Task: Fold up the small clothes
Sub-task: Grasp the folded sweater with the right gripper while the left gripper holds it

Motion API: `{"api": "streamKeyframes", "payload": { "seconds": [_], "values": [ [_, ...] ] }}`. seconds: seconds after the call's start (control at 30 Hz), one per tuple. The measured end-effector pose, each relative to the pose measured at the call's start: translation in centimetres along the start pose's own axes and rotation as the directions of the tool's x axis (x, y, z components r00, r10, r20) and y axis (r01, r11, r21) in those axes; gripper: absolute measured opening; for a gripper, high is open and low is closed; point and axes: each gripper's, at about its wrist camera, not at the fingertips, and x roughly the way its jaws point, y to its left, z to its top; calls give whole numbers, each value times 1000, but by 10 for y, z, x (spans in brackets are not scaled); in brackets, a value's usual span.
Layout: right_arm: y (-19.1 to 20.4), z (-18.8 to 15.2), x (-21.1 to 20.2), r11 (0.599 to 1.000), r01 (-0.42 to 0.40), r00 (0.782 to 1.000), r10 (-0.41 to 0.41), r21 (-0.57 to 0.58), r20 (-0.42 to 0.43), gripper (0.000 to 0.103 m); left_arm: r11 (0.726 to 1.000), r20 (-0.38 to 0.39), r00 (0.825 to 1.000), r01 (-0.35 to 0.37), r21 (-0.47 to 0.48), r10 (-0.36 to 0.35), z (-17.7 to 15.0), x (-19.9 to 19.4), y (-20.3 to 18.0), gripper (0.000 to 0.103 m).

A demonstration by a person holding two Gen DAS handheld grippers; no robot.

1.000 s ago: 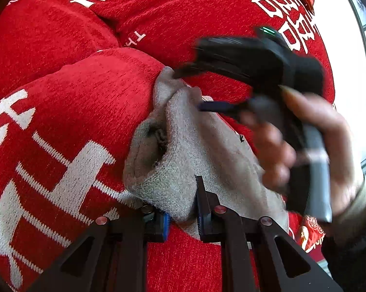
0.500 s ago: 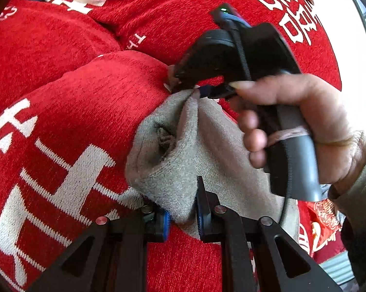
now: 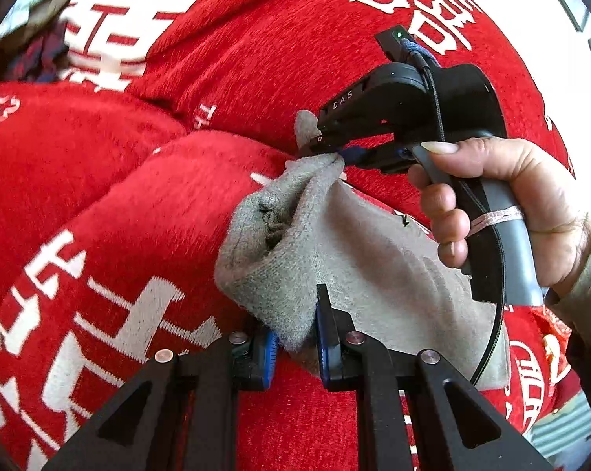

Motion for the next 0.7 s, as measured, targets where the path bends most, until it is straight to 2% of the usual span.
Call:
{"api": "streamKeyframes", "payload": {
  "seconds": [0.2, 0.7],
  "values": [
    [-12, 4, -16, 999, -44, 999, 44, 22, 24, 21, 998, -13, 999, -49, 43, 49, 4, -2, -11, 18],
    [-48, 0, -67, 991, -127, 990, 123, 51, 75, 21, 978, 20, 992, -126, 167, 125, 2, -19, -59, 18]
  ]
}}
